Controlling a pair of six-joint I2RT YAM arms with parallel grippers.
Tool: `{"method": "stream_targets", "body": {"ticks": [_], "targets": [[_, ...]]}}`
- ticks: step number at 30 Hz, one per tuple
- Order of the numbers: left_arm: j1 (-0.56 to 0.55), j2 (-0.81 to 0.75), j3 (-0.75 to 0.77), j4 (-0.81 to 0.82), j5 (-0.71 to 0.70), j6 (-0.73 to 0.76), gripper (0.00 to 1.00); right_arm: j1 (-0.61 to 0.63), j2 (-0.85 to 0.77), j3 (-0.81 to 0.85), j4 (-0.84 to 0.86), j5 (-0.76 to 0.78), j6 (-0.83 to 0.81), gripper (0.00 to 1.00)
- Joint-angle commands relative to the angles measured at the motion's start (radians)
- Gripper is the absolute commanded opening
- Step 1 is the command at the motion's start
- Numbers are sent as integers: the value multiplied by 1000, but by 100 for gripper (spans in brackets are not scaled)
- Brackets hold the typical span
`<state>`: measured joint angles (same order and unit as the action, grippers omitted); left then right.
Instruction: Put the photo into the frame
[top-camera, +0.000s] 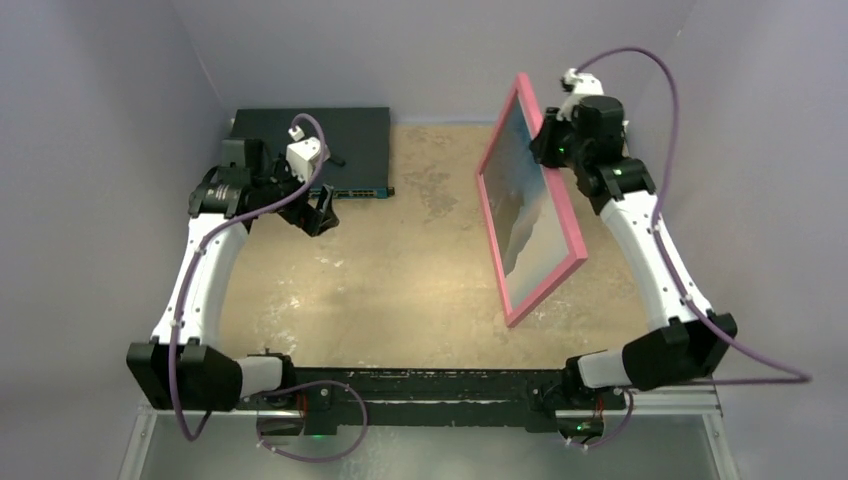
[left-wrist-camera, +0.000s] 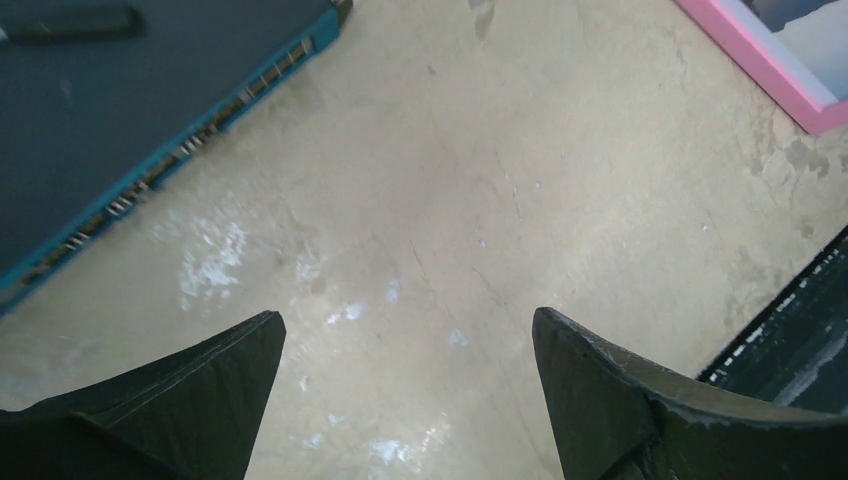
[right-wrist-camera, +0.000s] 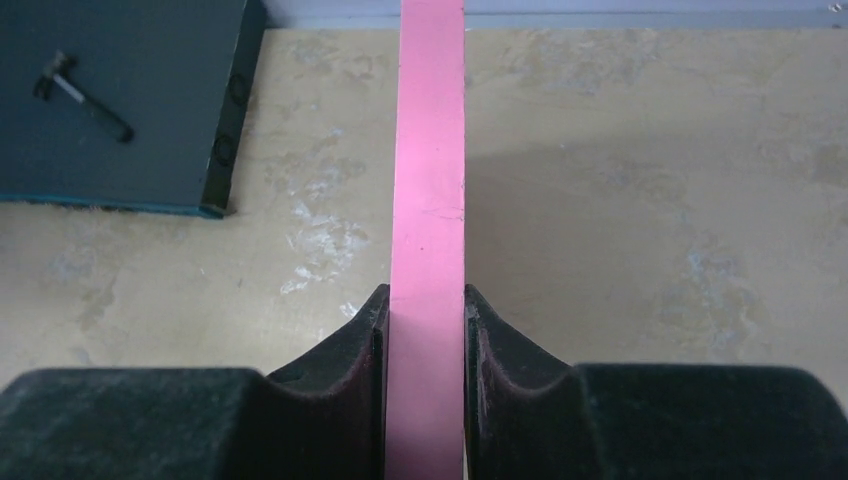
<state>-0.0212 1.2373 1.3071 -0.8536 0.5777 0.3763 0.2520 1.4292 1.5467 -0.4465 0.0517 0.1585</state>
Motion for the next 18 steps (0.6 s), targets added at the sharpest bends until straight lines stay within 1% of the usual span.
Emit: {"method": "stream_targets", "body": {"ticks": [1, 5, 9, 14, 18], "targets": [[1, 63, 26, -93, -26, -37, 93, -139, -67, -237, 155, -255, 124, 0], [0, 89, 24, -69, -26, -55, 94, -272, -94, -410, 292, -481, 249, 0], [1, 108, 42, -66, -60, -61, 97, -327, -98, -527, 408, -586, 304, 0], [4, 103, 37, -53, -97, -37, 98, -359, -116, -611, 442, -591, 302, 0], [6, 98, 23, -43, -73, -31, 98, -380, -145, -697, 505, -590, 306, 0]]}}
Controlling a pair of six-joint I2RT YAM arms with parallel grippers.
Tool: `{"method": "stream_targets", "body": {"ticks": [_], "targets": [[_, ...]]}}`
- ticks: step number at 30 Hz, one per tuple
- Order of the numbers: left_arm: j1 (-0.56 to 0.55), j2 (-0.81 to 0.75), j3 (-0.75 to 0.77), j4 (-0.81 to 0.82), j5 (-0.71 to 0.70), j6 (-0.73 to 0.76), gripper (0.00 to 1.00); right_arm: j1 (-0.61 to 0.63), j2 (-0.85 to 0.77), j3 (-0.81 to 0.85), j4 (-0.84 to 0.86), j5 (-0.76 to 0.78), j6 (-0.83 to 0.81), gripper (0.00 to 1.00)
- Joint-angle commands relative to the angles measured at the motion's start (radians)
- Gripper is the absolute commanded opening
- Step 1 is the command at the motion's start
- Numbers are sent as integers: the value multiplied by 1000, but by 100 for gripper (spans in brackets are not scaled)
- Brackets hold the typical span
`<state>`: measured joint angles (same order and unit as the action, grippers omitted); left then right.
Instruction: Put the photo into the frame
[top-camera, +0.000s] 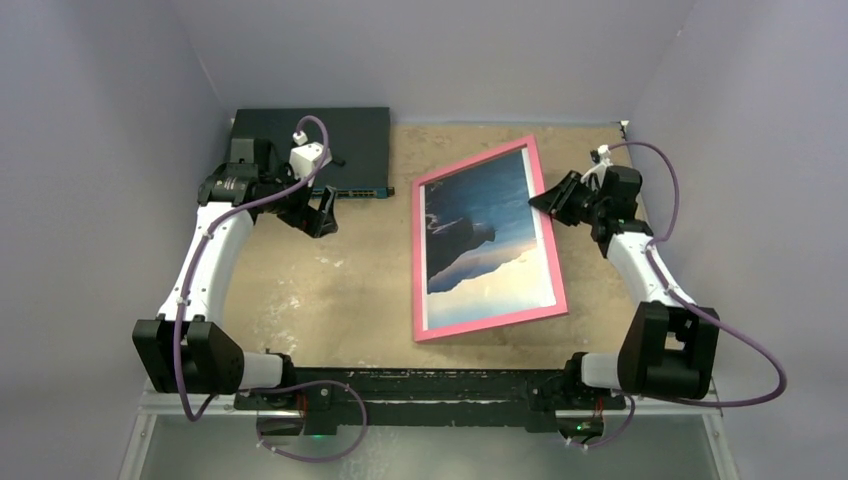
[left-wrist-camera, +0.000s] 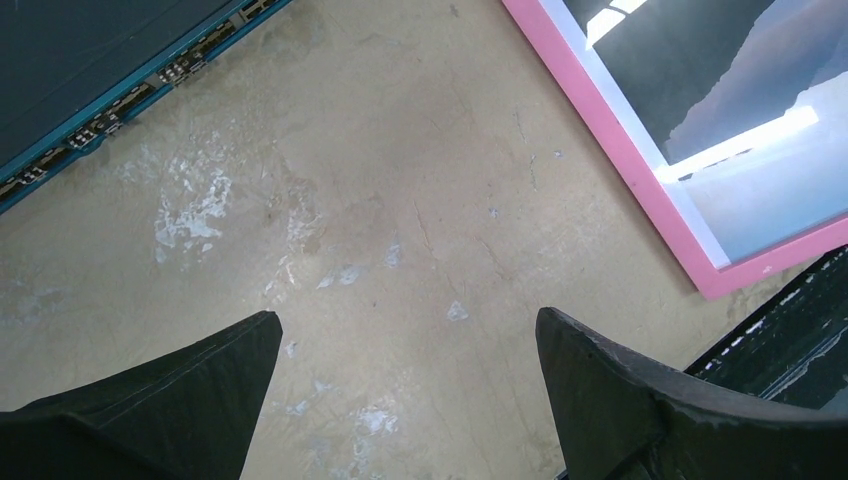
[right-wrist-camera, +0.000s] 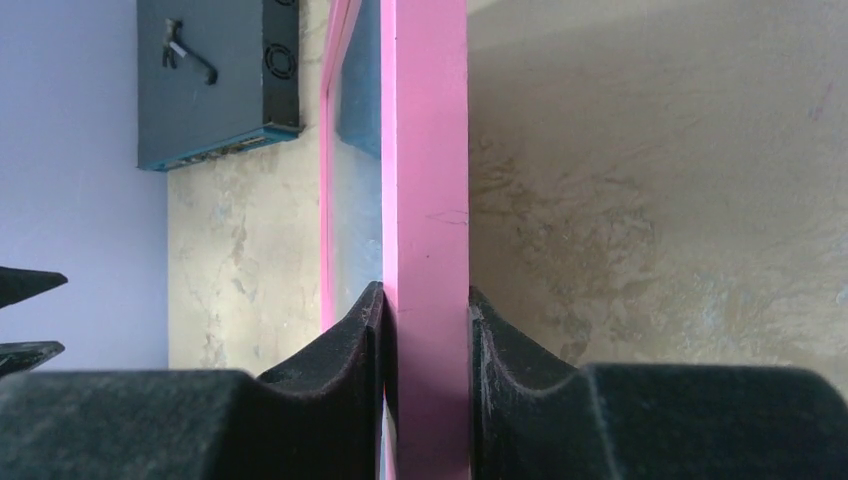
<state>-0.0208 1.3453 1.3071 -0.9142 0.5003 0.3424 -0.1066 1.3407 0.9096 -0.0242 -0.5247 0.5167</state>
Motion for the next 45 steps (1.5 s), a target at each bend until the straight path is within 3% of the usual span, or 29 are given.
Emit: {"method": "stream_targets", "body": {"ticks": [1, 9, 16, 21, 22, 23, 24, 31, 38, 41, 45], "targets": [[6, -10, 17, 19, 11, 4, 98, -24, -63, -88, 109, -15, -45, 0], [6, 19, -11, 24, -13, 4, 99, -40, -48, -282, 355, -59, 19, 7], [5, 17, -71, 78, -68, -13, 99, -41, -22, -355, 440, 9, 29, 16], [11, 21, -114, 98, -93, 3, 100, -41, -24, -389, 477, 118, 18, 49], [14, 18, -123, 109, -96, 1, 100, -41, -17, -390, 474, 127, 9, 66], [17, 15, -139, 118, -97, -2, 100, -41, -9, -390, 464, 138, -1, 95], [20, 10, -150, 127, -97, -6, 100, -40, 0, -390, 456, 143, -7, 98], [52, 5, -146, 135, -64, -14, 100, -41, -3, -375, 430, 189, -17, 99], [65, -30, -193, 293, -180, -139, 100, -41, -134, -262, 272, 410, -58, 99], [91, -87, -330, 499, -260, -248, 100, -41, -204, -268, 294, 540, -41, 99], [92, -152, -582, 873, -421, -393, 100, -39, -249, -397, 528, 680, -51, 99]]}}
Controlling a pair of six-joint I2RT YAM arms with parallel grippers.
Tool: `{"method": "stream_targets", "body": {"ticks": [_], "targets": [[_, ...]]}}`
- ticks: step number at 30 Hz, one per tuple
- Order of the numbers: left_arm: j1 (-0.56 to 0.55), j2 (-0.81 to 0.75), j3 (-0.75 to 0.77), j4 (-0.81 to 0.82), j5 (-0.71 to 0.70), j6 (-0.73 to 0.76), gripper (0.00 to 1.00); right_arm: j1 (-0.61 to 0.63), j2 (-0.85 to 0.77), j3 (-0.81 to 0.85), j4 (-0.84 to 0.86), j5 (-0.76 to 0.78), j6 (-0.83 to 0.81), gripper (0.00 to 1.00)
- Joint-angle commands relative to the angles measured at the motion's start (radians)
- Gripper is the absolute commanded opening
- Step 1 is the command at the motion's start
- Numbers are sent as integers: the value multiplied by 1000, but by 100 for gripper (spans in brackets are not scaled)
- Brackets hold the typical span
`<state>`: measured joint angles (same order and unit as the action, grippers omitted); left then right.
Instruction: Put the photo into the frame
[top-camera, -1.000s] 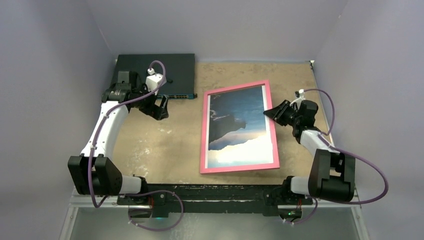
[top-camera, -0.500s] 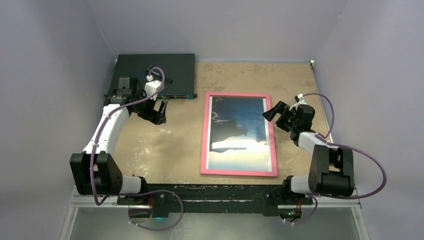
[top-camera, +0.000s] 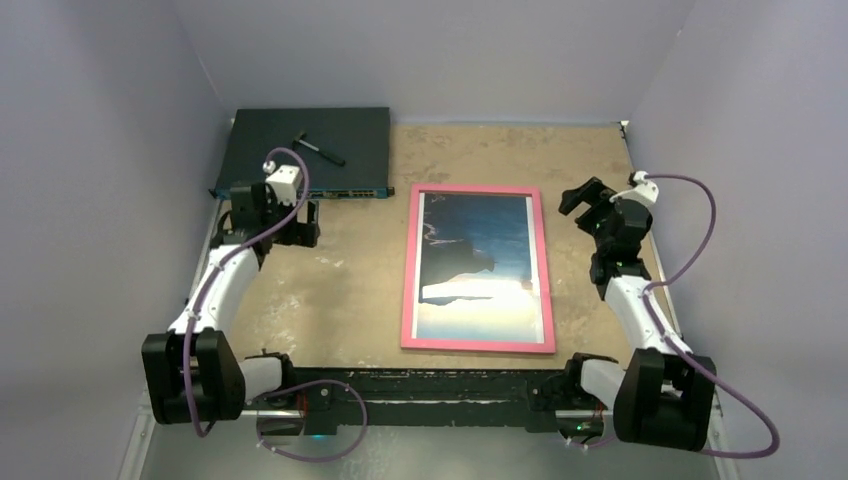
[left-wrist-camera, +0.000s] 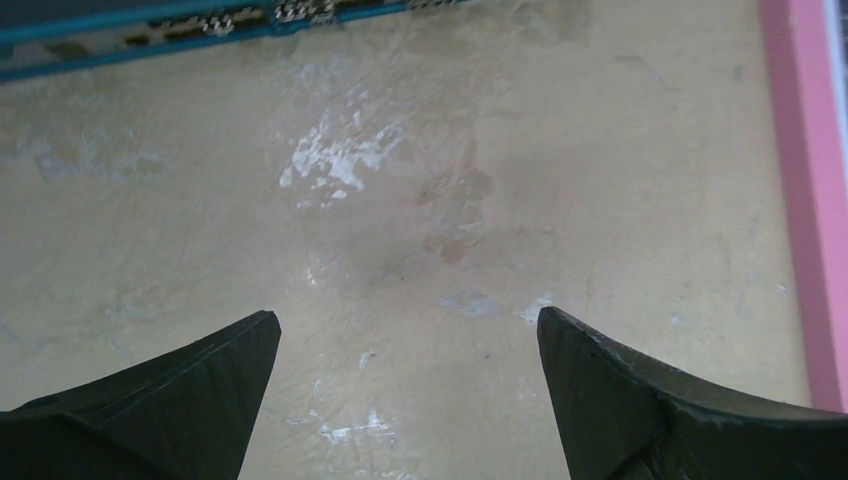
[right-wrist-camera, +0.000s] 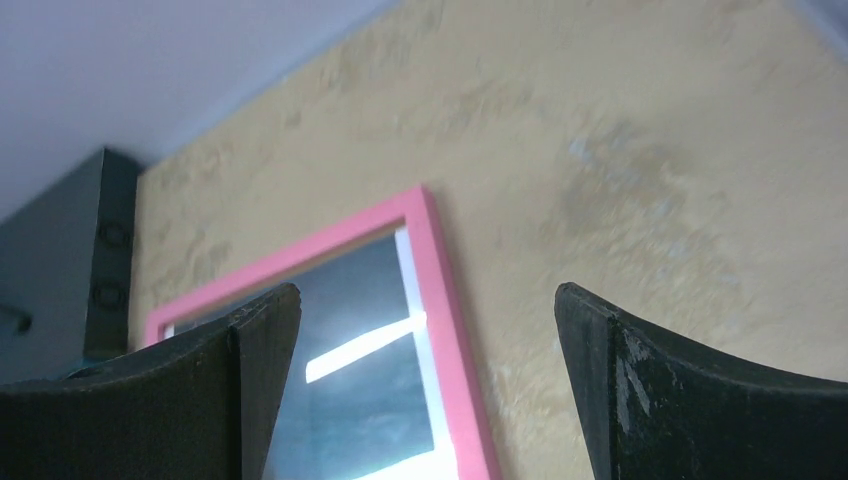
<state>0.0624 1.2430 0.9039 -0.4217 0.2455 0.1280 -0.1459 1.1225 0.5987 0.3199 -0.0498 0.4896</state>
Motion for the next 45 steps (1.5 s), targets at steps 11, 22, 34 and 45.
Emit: {"method": "stream_targets", "body": {"ticks": [11, 22, 34, 45], "targets": [[7, 173, -510, 1131, -136, -224, 100, 0, -121, -378, 629, 351, -170, 99], [-10, 259, -568, 1392, -162, -260, 100, 0, 2, -501, 1010, 347, -269, 99], [-26, 416, -674, 1776, -86, -141, 100, 194, 379, -444, 1389, 361, -430, 99], [-30, 418, -642, 1712, -111, -146, 100, 218, 446, -331, 1234, 300, -463, 99]]}}
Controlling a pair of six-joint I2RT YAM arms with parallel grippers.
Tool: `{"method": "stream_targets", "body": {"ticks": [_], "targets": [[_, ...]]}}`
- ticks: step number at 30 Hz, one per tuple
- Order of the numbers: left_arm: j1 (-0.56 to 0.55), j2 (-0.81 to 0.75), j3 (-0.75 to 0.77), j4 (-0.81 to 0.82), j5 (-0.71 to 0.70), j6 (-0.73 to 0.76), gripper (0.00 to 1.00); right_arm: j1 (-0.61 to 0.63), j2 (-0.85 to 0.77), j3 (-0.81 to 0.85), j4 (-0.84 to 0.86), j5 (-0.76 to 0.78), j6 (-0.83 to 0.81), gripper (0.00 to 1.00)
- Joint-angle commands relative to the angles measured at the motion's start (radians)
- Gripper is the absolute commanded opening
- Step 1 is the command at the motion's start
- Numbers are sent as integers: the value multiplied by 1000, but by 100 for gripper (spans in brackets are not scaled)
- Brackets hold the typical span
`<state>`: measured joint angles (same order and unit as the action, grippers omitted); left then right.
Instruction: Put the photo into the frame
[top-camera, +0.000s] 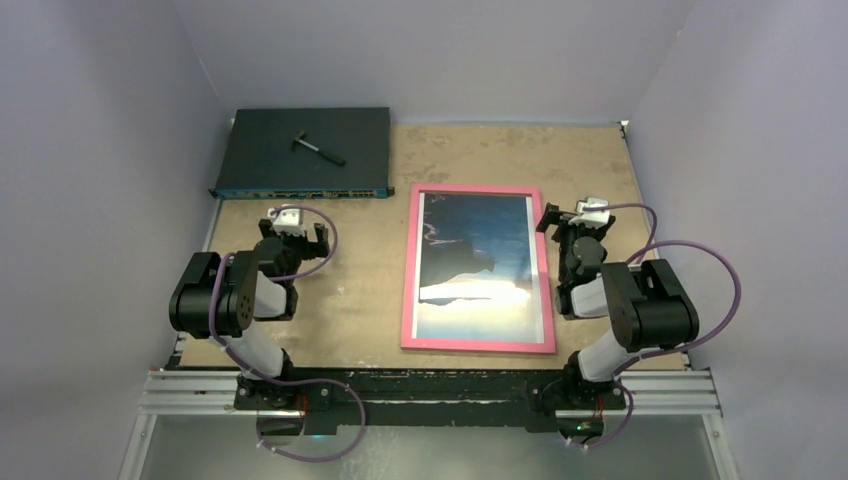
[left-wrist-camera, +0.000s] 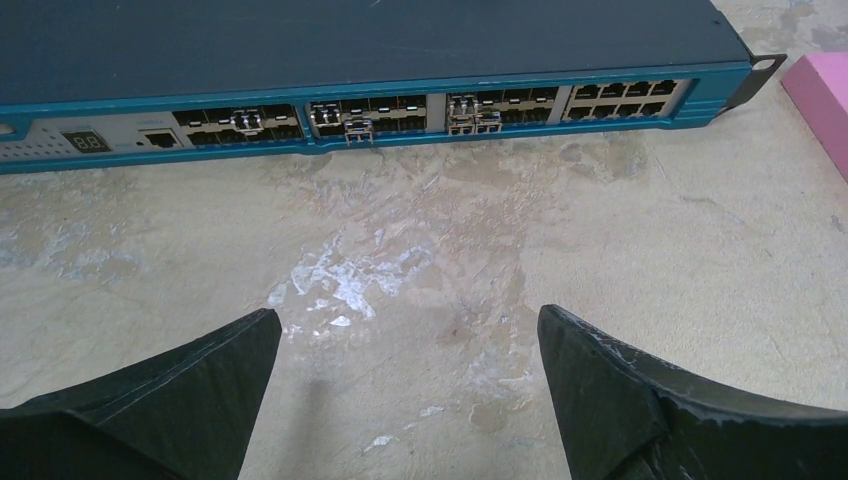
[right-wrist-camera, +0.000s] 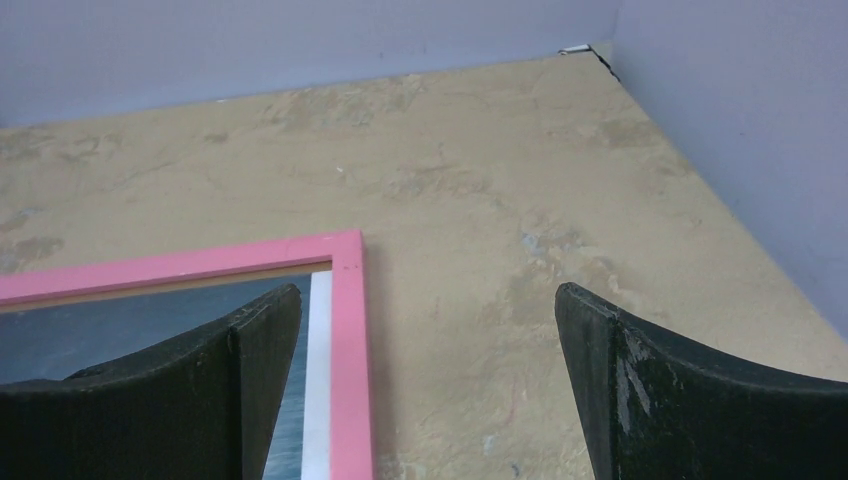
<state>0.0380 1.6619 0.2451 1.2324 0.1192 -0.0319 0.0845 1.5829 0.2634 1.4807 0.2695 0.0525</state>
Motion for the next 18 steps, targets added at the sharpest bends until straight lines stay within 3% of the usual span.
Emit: {"method": "stream_targets", "body": {"ticks": [1, 18], "targets": [[-6, -2, 16, 58, 16, 14, 100, -12, -18, 4, 69, -16, -26, 99], [-9, 1, 26, 45, 6, 17, 100, -11, -14, -3, 109, 16, -35, 99]]}}
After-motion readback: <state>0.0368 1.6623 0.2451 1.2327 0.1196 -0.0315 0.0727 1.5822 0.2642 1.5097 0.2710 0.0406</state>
